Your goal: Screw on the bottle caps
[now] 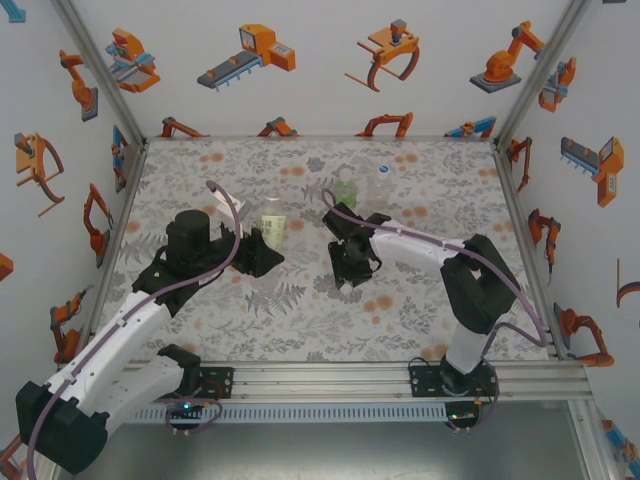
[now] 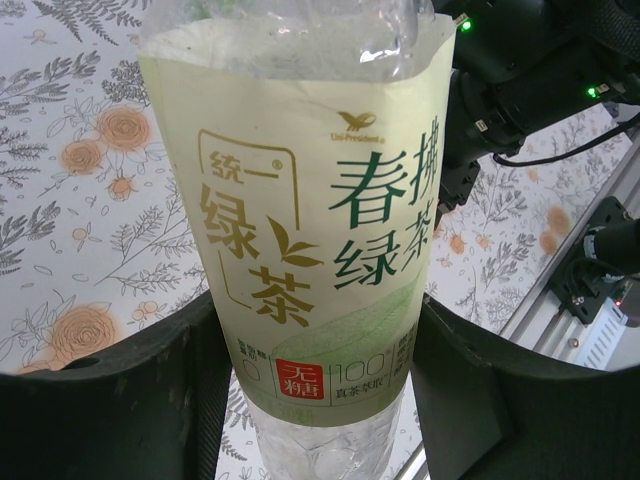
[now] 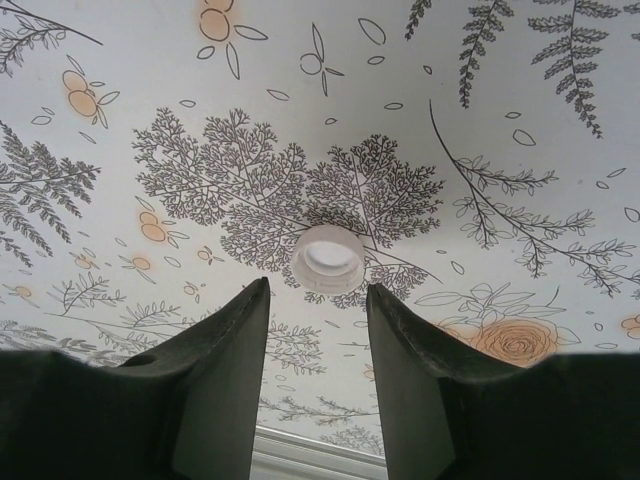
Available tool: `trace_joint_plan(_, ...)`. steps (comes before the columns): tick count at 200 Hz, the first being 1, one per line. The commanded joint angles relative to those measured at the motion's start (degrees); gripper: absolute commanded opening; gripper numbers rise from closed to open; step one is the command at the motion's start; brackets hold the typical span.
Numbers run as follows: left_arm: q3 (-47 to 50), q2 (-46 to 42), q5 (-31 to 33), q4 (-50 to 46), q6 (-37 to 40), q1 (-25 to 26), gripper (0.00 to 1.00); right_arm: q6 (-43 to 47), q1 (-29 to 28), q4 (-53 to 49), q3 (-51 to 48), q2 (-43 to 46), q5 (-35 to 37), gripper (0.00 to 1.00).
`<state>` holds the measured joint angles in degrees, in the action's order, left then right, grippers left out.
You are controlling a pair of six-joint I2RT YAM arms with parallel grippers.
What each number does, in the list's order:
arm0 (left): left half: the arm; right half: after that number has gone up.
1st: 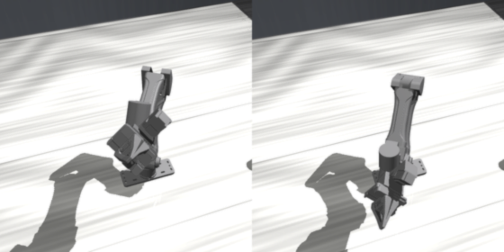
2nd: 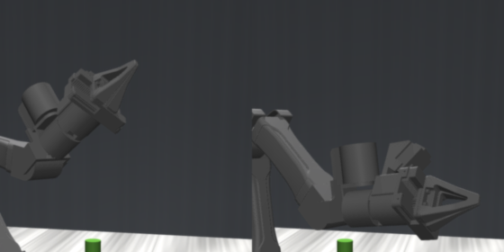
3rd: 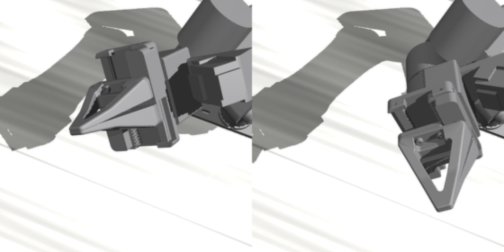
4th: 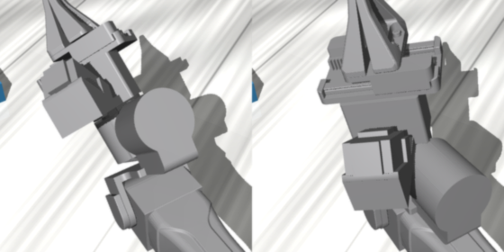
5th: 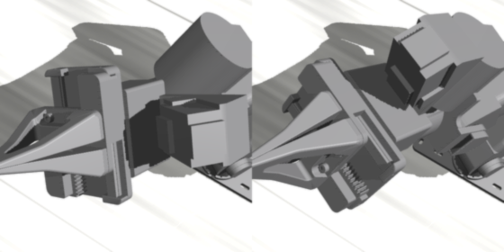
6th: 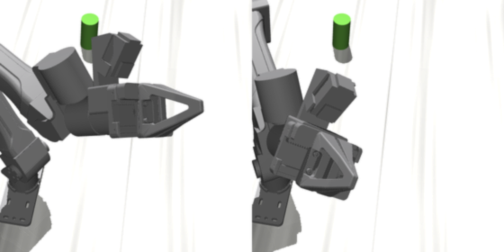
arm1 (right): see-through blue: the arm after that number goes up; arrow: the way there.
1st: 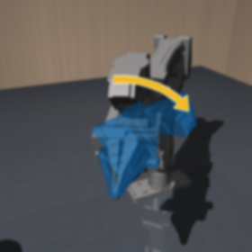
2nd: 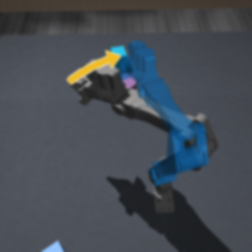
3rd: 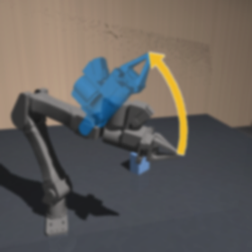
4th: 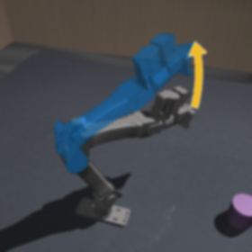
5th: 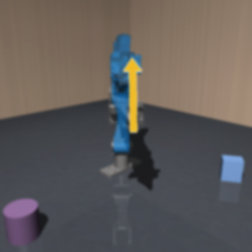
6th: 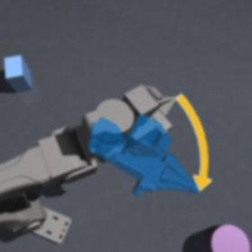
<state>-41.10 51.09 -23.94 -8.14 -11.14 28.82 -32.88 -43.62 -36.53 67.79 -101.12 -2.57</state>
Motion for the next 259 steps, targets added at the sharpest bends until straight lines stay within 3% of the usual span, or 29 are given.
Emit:
trace_joint_plan(1, -2.22, -0.16, -1.18, 1.74, 0.5, -0.23, 0.0, 0.55, 0.18, -0.16, 0.95, 0.48, -1.15, 0.41)
trace_joint_plan(259, -1.96, -0.35, -1.26, 2.01, 0.24, -0.22, 0.0, -0.26, 0.2, 2.58, -2.25, -2.95, -1.17, 0.42)
